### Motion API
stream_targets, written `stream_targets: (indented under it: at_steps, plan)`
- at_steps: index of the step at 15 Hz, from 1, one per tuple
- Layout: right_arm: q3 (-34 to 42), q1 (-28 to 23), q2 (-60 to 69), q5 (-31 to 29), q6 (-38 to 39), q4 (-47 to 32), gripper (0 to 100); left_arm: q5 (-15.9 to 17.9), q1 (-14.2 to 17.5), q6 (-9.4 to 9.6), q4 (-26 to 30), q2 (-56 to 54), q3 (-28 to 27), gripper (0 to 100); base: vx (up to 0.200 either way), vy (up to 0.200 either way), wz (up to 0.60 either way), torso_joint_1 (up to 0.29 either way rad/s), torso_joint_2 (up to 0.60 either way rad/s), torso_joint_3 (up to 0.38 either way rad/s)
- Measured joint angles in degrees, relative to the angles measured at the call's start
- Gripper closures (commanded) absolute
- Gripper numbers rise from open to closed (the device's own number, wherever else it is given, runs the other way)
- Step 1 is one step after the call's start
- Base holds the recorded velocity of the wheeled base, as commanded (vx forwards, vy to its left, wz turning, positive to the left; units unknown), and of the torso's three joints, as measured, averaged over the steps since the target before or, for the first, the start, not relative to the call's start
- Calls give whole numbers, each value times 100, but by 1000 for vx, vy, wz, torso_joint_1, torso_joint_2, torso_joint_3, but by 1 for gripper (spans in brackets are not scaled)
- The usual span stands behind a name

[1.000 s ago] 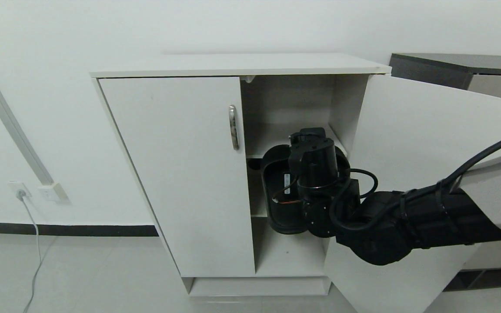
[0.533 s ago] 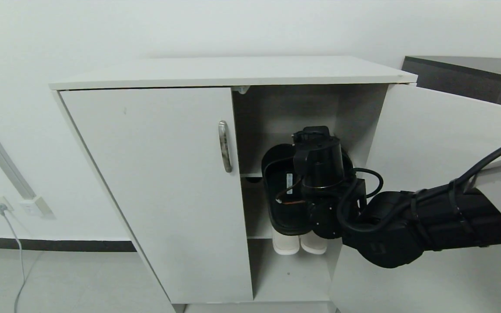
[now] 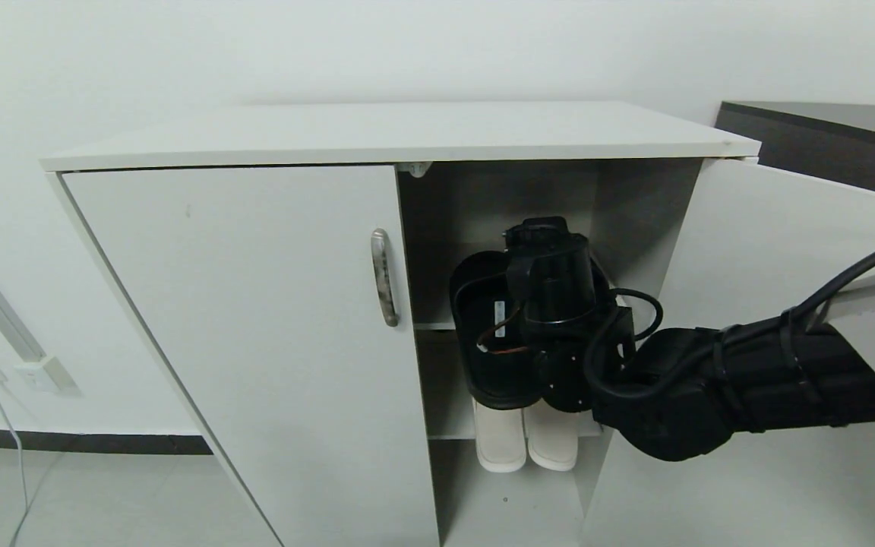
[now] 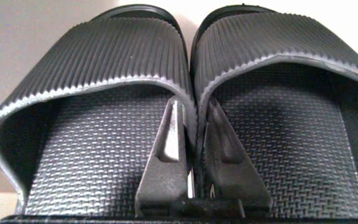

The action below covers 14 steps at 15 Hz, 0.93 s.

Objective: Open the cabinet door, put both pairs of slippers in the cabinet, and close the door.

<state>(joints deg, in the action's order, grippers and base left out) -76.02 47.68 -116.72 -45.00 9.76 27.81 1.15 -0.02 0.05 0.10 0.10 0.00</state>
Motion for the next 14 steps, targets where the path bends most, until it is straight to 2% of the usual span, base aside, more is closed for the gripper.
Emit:
stream_targets:
  at_steps: [3,8,9,12,14]
  plan:
    - [-369,-50,-34,82,107,-507,100,0,2,-2,1,0,0,100,0,0,0,0,0,0]
    - [-1515,-208,-122,873,1213,-2459,100,-2,2,-5,0,0,0,100,0,0,0,0,0,0]
    - [-1609,-226,-152,870,1251,-2475,100,0,2,-5,0,0,0,100,0,0,0,0,0,0]
    - [-1657,-243,-232,807,1264,-2488,100,-2,0,-5,-2,0,0,100,200,0,0,-4,4,4]
    - [-1651,-226,-251,668,1265,-2480,100,-2,0,-12,0,-2,0,100,0,0,0,0,0,0]
